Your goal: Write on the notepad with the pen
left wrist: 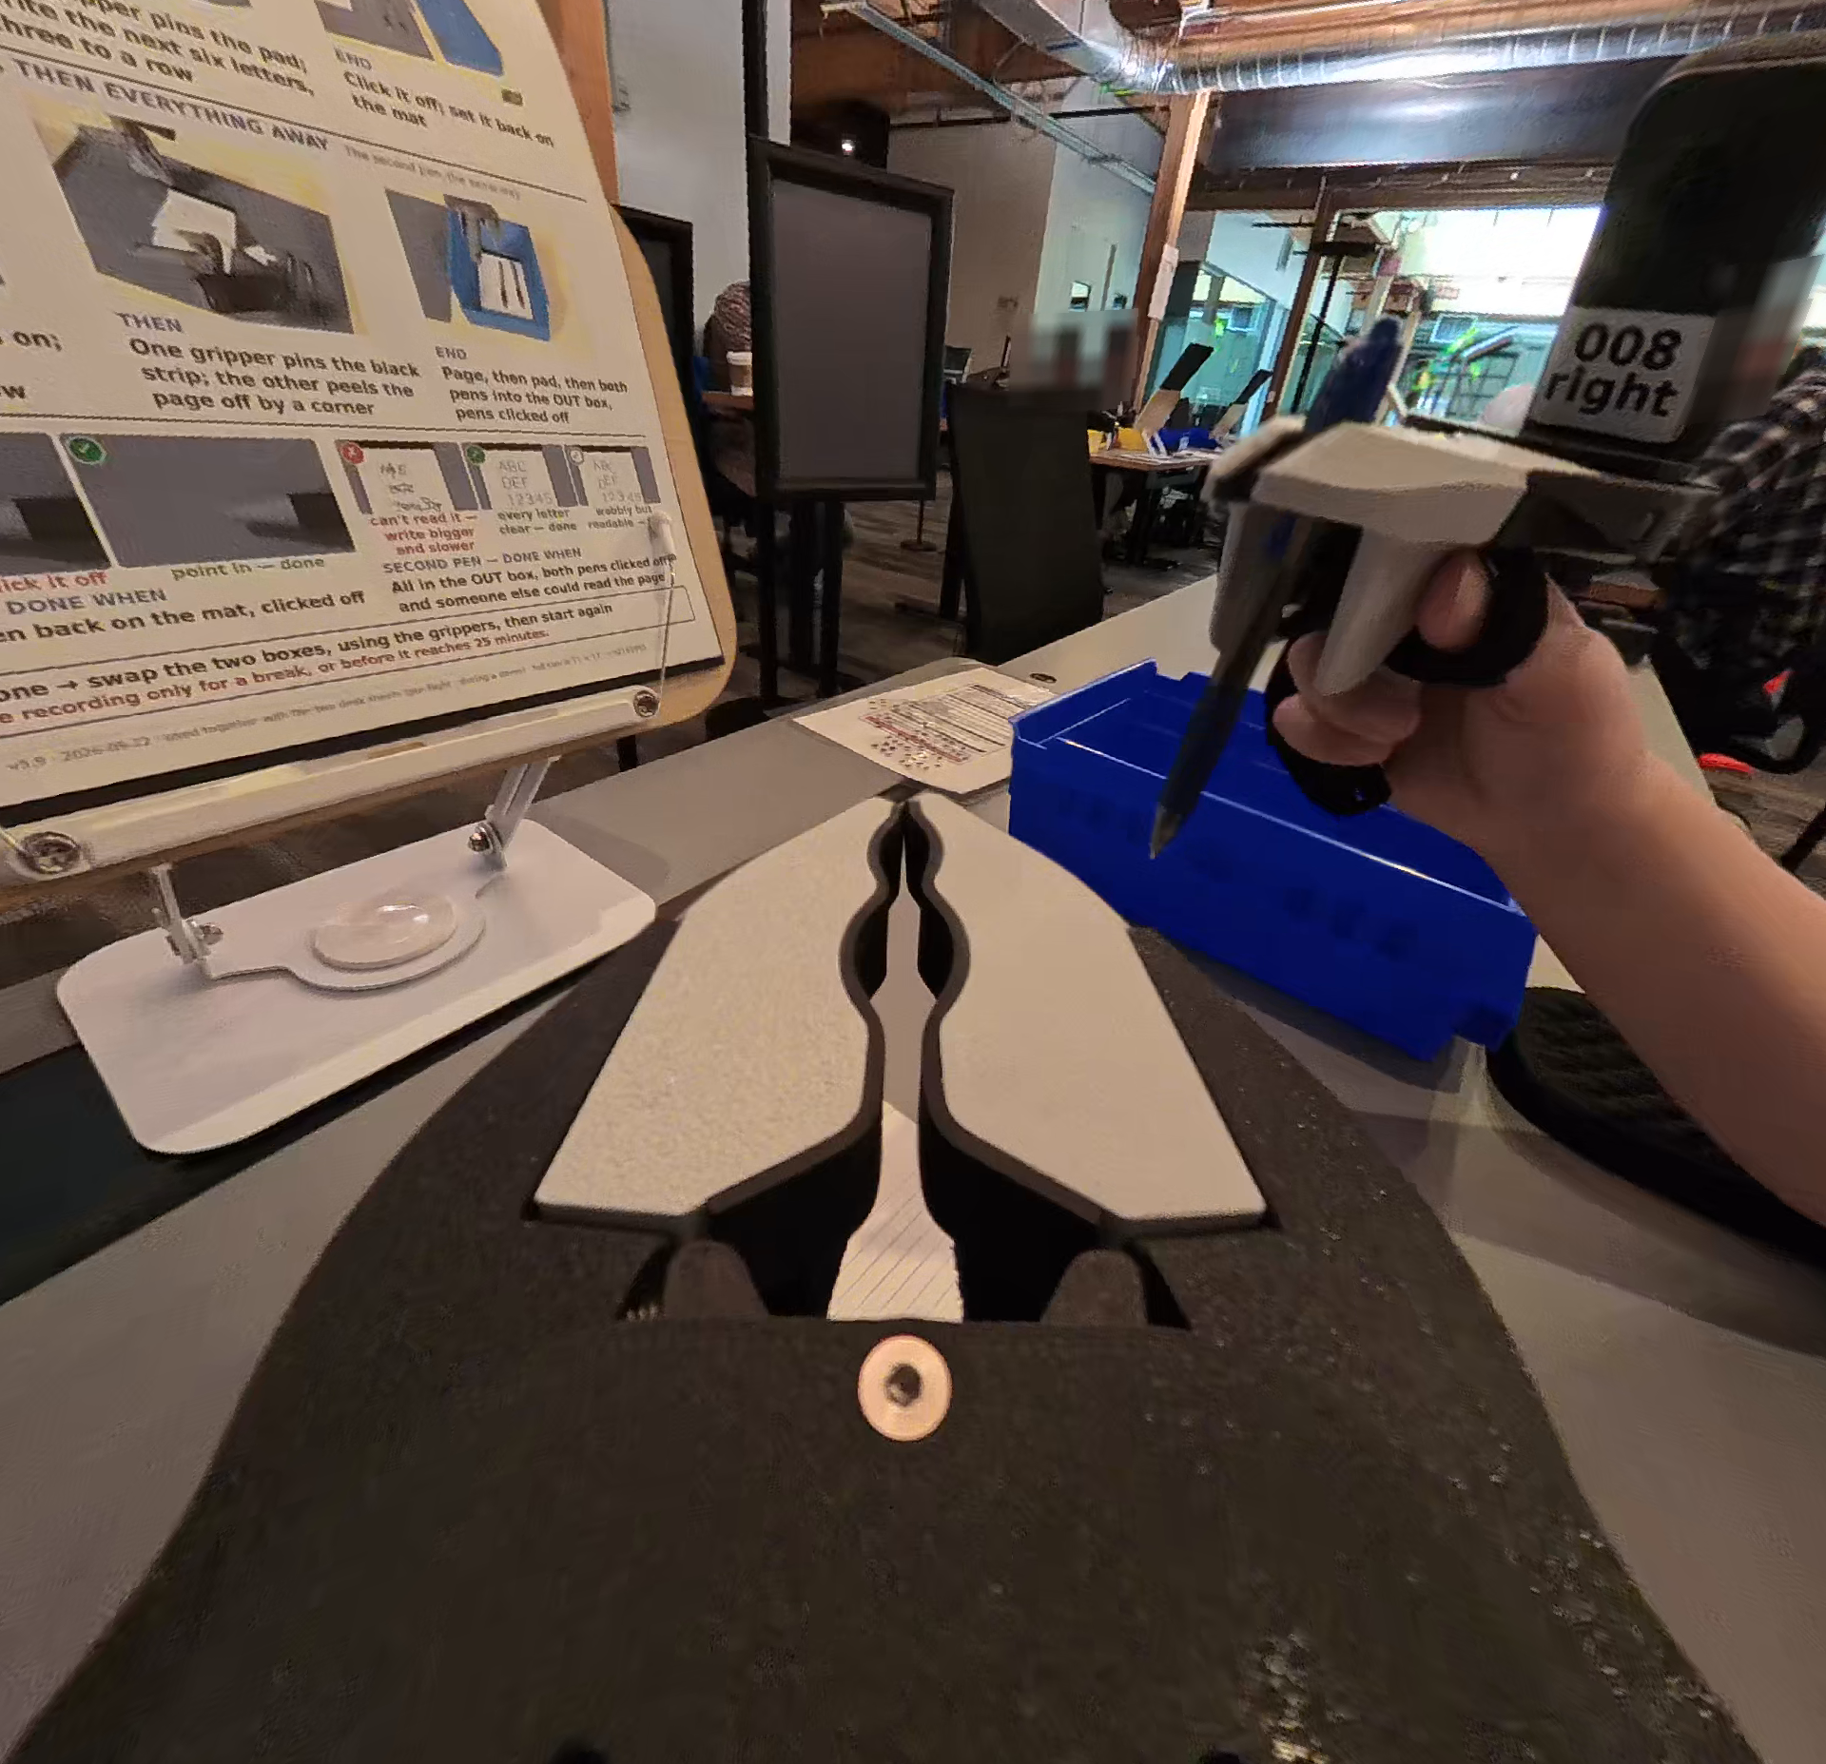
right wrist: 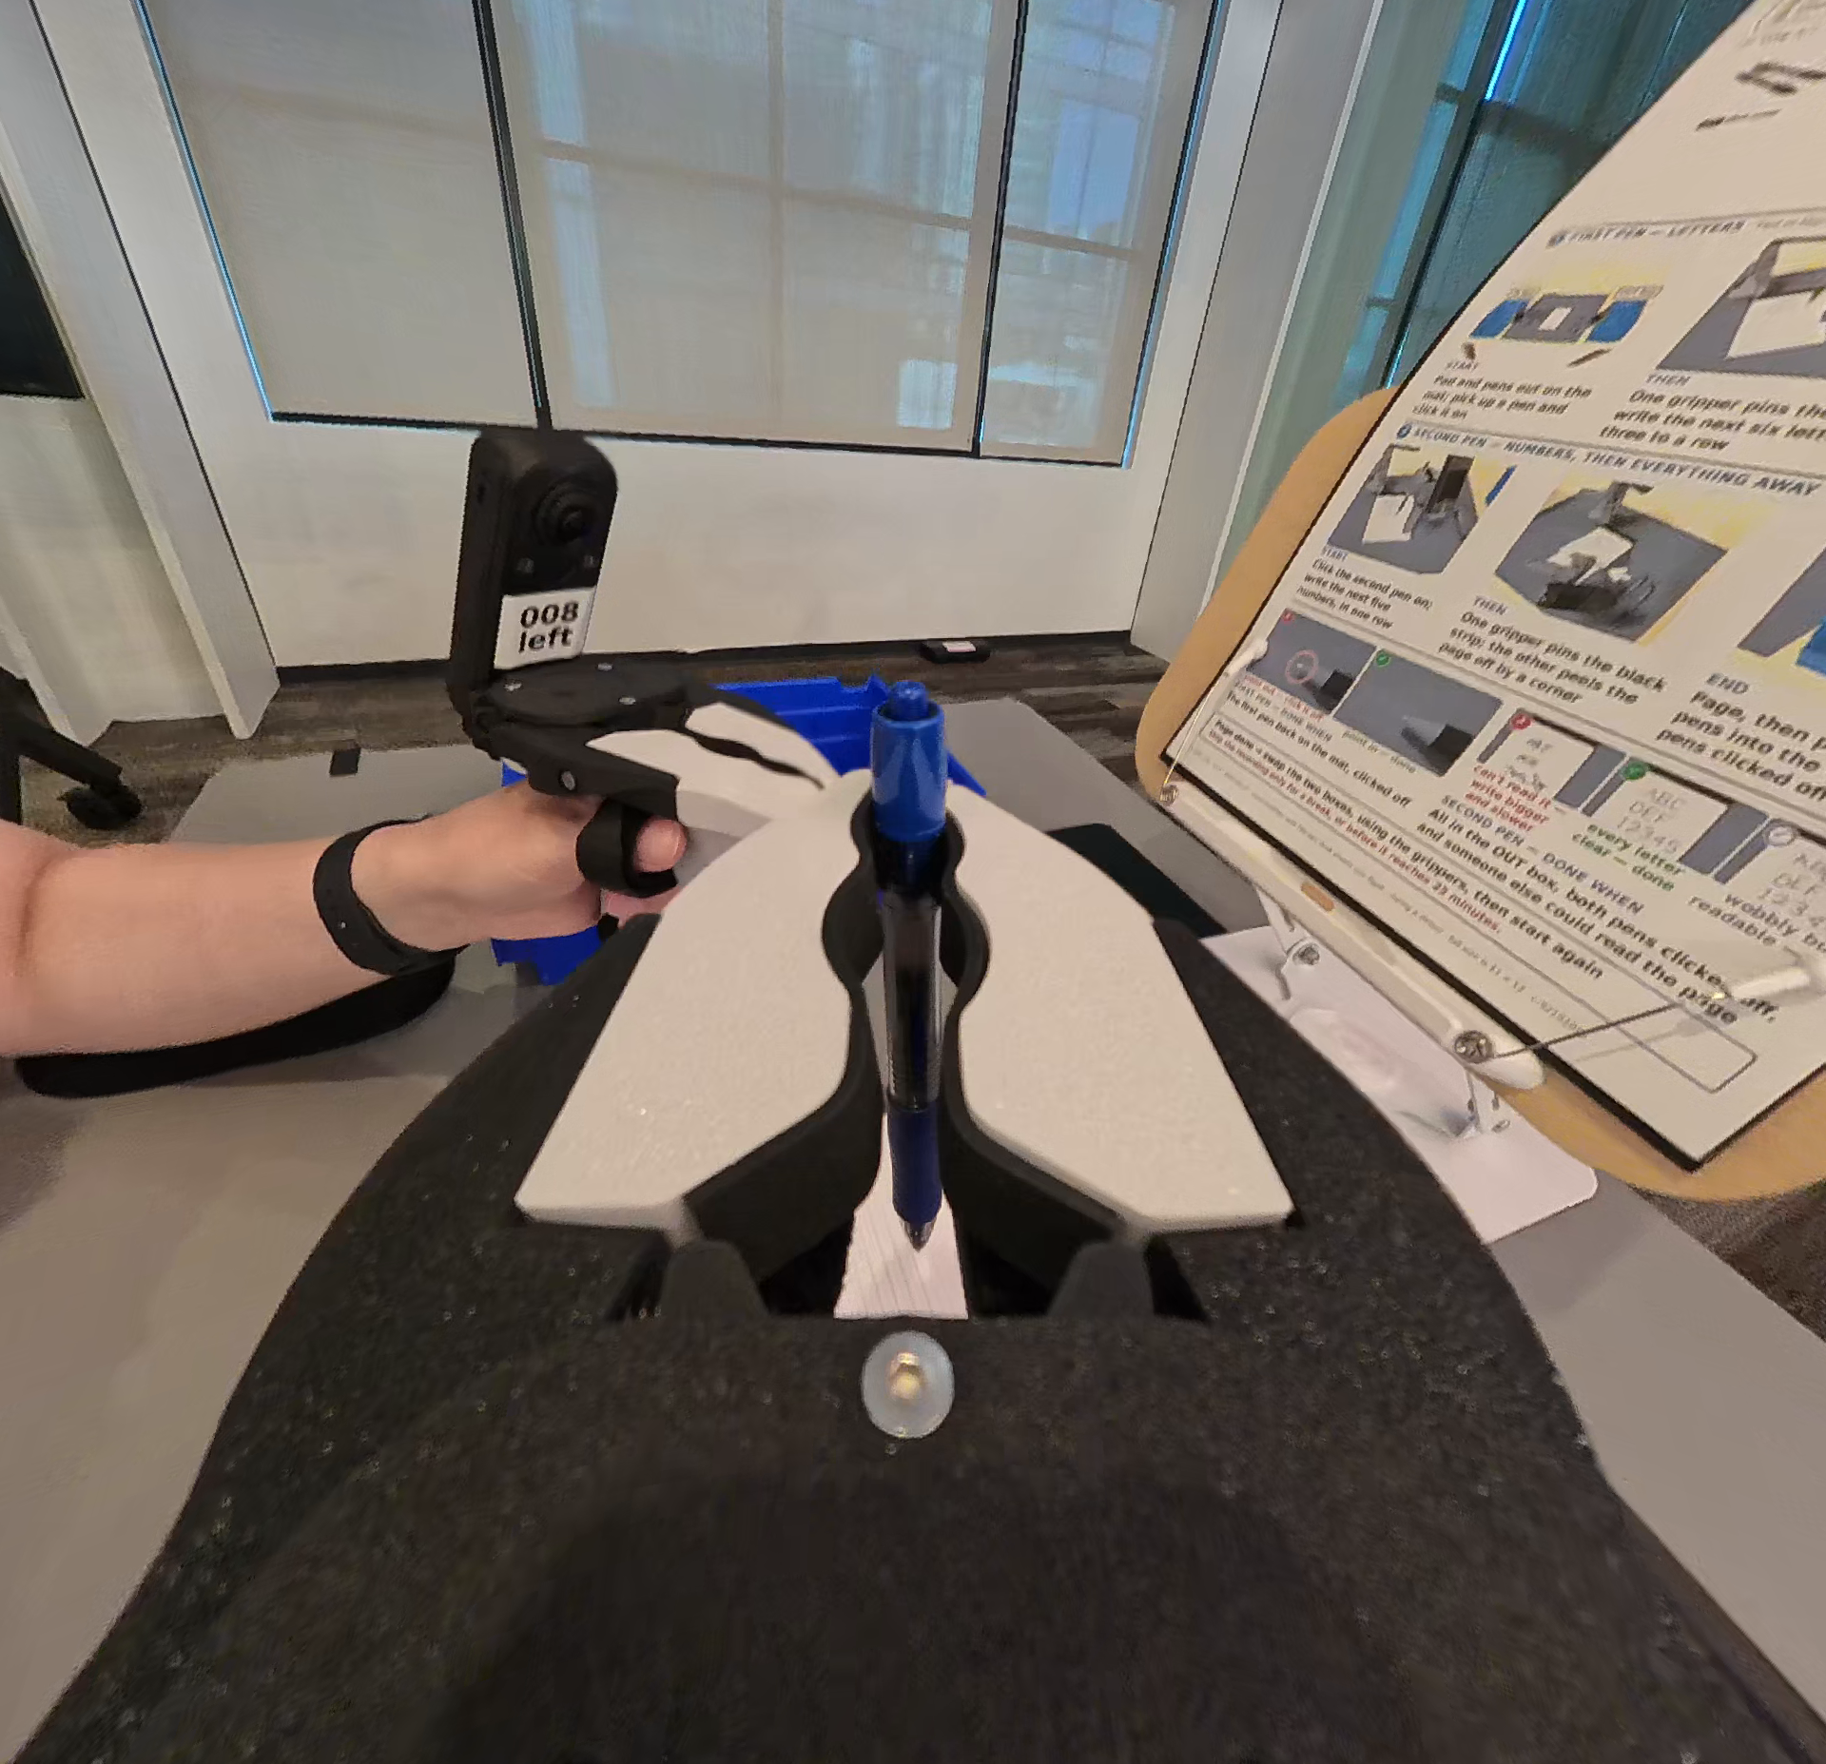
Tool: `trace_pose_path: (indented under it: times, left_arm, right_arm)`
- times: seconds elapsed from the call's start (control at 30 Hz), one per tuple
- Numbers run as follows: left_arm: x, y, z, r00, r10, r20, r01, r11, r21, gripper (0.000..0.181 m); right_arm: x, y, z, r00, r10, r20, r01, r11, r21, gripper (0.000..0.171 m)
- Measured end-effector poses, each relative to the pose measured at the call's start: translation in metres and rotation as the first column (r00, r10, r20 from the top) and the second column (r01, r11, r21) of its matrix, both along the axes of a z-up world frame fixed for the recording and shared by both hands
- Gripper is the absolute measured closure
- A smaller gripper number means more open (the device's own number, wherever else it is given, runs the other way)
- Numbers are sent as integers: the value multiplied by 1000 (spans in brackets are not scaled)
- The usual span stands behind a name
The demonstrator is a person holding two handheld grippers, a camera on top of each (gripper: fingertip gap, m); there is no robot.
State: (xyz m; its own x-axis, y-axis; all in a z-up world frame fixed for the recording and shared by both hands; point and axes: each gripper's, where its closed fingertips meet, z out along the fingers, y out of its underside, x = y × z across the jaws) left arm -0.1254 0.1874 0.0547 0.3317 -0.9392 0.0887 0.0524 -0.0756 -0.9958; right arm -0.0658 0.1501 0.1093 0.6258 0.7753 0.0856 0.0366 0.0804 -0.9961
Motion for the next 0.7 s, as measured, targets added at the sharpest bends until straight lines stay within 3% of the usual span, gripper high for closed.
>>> trace_pose_path:
  times: [0.17,0.37,0.7]
  left_arm:
    - [-12,-4,12,997,-46,55,47,998,-29,181]
    - [-18,-8,13,998,-42,45,42,999,-1,181]
    - [-21,-17,18,999,-38,-23,40,997,69,181]
  right_arm:
    - [4,7,11,999,24,-31,-24,1000,2,165]
    - [8,3,-13,997,61,-39,-63,997,-45,165]
    - [13,1,-15,993,82,-81,-87,994,-70,165]
